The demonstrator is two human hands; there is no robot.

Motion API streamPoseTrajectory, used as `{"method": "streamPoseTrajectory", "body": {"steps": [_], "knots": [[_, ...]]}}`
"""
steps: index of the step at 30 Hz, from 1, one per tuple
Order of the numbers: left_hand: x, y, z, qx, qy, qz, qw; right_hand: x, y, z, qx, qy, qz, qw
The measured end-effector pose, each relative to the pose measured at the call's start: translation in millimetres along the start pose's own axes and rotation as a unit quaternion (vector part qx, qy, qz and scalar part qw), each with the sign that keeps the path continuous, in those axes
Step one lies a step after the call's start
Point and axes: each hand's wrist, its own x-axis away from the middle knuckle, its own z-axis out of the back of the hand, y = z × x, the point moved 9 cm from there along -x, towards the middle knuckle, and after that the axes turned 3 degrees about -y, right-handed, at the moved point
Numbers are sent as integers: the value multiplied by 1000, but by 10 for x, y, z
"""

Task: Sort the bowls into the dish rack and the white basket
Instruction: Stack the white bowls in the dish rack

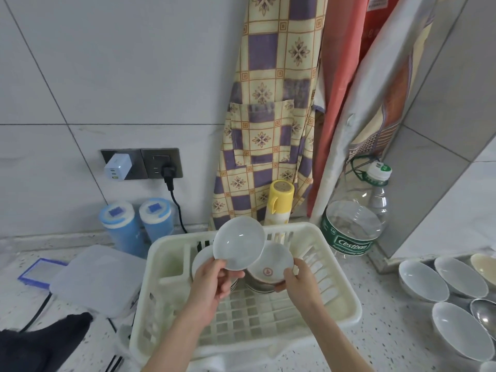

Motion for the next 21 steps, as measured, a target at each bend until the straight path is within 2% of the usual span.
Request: {"method": "streamPoseTrajectory", "body": {"steps": [5, 10, 21], "knots": [[-47, 28, 85, -30, -11, -11, 999, -22, 54, -15, -12, -13, -21, 1000], [-74, 51, 84, -24, -18, -24, 999, -23, 52, -49, 23, -31, -20, 999], [-75, -2, 89, -39, -19, -2, 999, -45, 84, -106, 42, -43, -29, 998]]}}
